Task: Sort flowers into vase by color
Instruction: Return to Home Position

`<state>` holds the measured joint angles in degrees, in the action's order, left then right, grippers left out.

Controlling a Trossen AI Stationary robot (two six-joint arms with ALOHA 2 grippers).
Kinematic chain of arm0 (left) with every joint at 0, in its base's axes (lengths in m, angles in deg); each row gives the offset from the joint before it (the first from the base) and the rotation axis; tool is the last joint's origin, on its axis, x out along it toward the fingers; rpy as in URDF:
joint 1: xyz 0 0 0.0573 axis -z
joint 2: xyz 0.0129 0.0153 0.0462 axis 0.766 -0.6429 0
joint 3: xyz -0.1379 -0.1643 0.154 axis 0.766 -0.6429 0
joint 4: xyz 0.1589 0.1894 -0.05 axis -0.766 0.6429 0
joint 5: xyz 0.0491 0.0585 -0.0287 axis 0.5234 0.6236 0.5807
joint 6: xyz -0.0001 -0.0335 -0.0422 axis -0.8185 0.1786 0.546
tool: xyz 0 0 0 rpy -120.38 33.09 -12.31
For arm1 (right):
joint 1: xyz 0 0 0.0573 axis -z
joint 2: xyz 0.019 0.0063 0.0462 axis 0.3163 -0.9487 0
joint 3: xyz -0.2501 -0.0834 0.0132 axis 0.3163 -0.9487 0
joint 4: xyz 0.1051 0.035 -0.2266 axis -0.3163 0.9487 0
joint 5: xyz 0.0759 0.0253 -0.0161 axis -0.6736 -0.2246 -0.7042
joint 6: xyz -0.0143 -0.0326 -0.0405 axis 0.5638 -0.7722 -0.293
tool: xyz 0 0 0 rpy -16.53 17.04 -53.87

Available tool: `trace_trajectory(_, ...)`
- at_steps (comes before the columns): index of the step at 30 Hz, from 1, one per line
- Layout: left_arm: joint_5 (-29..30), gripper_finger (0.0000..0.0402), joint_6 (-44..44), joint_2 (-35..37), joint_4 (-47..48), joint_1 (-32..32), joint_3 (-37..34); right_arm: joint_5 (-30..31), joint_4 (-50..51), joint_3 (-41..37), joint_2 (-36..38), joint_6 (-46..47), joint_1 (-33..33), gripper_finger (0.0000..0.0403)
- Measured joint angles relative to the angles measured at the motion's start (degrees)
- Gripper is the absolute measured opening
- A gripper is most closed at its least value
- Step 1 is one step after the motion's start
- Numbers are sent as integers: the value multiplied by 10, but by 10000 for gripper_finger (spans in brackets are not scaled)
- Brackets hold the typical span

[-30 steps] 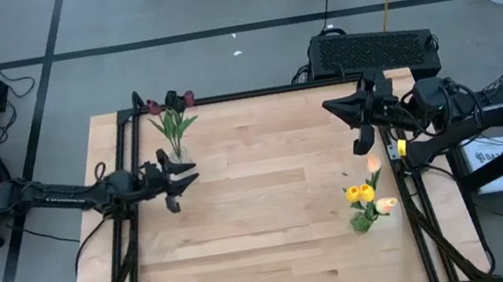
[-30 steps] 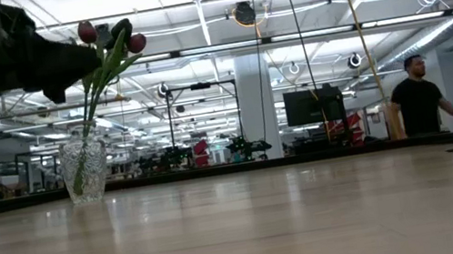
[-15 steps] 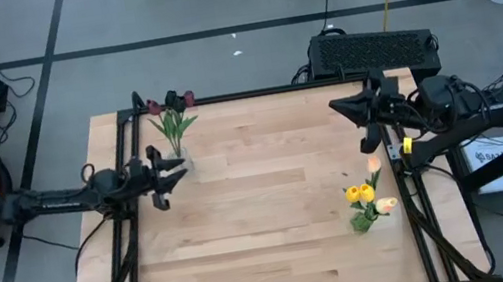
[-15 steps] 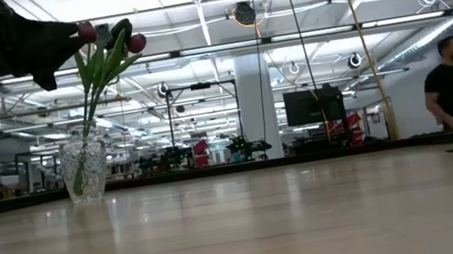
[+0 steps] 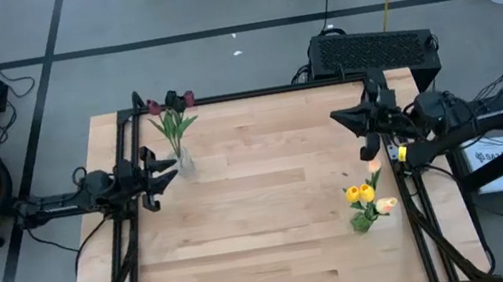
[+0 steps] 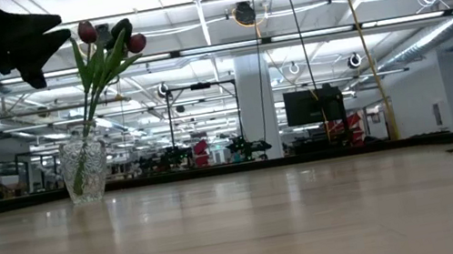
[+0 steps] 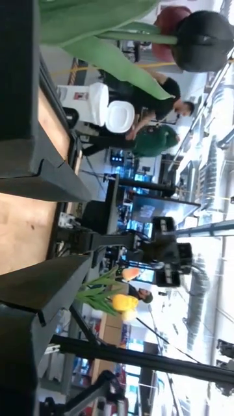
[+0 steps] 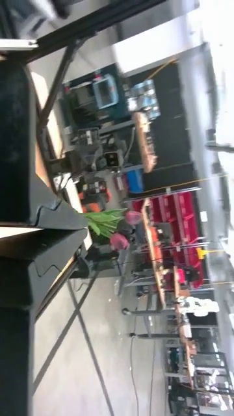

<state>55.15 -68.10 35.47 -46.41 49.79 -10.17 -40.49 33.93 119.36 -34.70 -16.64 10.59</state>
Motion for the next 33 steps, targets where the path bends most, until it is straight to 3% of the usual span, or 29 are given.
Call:
trace_trajectory(6,0,151,16,2,3,0,0,10,-170,-143,84,3,0,0)
trace_trajectory(11,4,151,20,2,18,0,0,48,-211,-235,130,46,0,0)
trace_trajectory(19,11,151,24,2,37,0,0,55,-333,-367,152,96,0,0)
trace_trajectory(26,11,151,24,2,41,0,0,64,-368,-412,151,124,0,0)
trace_trajectory(33,11,151,24,2,42,0,0,-2,-561,-411,152,24,0,0)
